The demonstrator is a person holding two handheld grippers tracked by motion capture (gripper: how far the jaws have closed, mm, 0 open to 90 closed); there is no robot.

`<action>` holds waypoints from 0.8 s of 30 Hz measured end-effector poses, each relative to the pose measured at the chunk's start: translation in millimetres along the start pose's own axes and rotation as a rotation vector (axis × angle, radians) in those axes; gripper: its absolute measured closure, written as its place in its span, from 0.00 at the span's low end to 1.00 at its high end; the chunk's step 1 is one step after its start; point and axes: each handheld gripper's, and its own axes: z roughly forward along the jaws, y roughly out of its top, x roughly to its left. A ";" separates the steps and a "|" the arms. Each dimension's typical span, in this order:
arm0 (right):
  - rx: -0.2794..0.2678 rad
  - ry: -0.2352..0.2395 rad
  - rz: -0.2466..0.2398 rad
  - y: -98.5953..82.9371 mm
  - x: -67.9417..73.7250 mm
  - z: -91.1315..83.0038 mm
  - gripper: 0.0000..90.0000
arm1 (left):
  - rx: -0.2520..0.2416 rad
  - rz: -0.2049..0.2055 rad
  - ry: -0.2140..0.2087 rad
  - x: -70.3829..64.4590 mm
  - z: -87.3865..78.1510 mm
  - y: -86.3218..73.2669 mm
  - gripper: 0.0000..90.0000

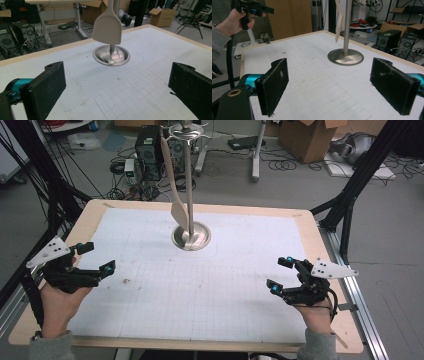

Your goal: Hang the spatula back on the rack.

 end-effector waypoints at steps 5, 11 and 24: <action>-0.003 -0.013 0.002 0.0 -1.2 -0.8 0.16 | -0.005 -0.009 0.033 -0.4 -4.3 -8.7 0.02; -0.018 -0.031 0.001 0.5 -1.2 -3.3 0.16 | -0.026 -0.028 0.071 1.9 -10.1 -14.3 0.02; -0.080 -0.127 -0.005 2.5 0.1 -19.2 0.16 | -0.050 -0.029 0.115 0.6 -23.9 -25.7 0.02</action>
